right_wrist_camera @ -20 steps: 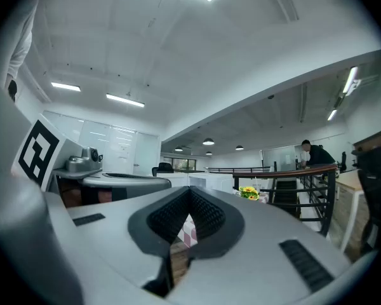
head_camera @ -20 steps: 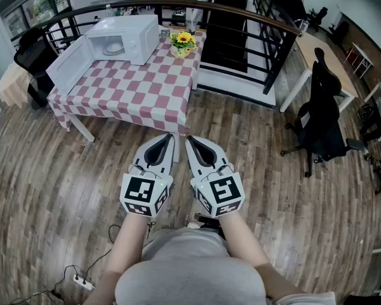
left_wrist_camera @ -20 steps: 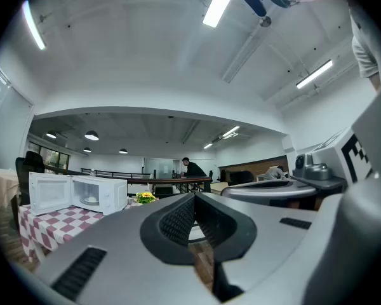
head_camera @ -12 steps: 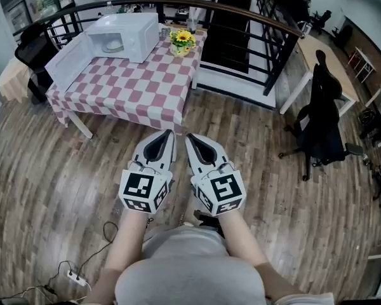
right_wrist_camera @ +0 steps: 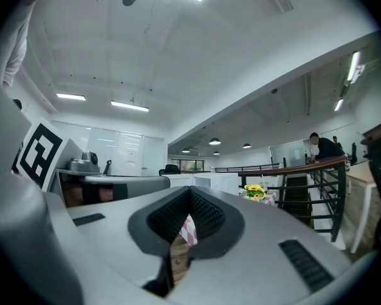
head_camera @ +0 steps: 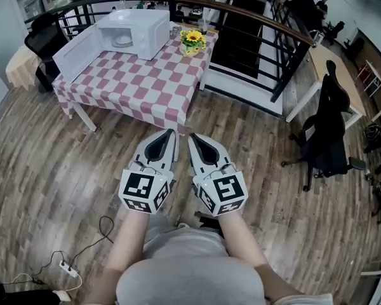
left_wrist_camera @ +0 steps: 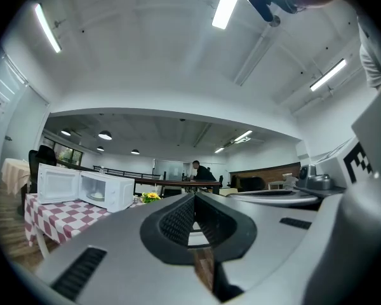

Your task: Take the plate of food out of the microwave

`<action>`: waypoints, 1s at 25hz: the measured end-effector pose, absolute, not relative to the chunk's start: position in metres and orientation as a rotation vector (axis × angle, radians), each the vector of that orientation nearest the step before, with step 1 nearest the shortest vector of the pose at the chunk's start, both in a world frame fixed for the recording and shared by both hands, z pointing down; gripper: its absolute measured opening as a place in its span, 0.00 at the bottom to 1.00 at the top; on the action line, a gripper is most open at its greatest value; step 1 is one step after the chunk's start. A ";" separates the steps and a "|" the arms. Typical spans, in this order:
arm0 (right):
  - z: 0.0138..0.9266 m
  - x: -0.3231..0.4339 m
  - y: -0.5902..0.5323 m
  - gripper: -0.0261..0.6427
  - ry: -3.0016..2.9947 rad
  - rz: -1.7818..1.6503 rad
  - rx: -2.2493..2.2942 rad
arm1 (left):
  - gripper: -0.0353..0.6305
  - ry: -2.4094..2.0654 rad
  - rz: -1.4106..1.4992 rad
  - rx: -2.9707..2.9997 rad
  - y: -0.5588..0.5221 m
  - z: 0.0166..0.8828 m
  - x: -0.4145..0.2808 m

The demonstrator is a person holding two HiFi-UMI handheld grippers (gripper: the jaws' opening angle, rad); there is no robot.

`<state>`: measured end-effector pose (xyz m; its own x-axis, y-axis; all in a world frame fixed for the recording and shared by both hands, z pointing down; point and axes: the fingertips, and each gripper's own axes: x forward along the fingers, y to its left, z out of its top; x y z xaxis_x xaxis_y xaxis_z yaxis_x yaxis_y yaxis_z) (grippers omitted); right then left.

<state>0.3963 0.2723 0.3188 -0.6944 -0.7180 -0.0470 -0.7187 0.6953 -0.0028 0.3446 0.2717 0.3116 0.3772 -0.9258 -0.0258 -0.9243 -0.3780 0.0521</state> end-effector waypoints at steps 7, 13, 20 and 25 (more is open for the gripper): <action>0.323 0.368 0.250 0.08 2.860 0.025 -1.191 | 0.06 -1.776 -0.027 2.583 0.253 0.320 0.313; 0.324 0.321 0.223 0.08 2.876 -0.009 -1.176 | 0.06 -1.791 -0.044 2.541 0.223 0.322 0.266; 0.327 0.268 0.188 0.08 2.892 -0.075 -1.174 | 0.06 -1.770 -0.017 2.535 0.186 0.326 0.219; 0.329 0.234 0.164 0.08 2.897 -0.148 -1.168 | 0.06 -1.781 -0.014 2.507 0.163 0.328 0.183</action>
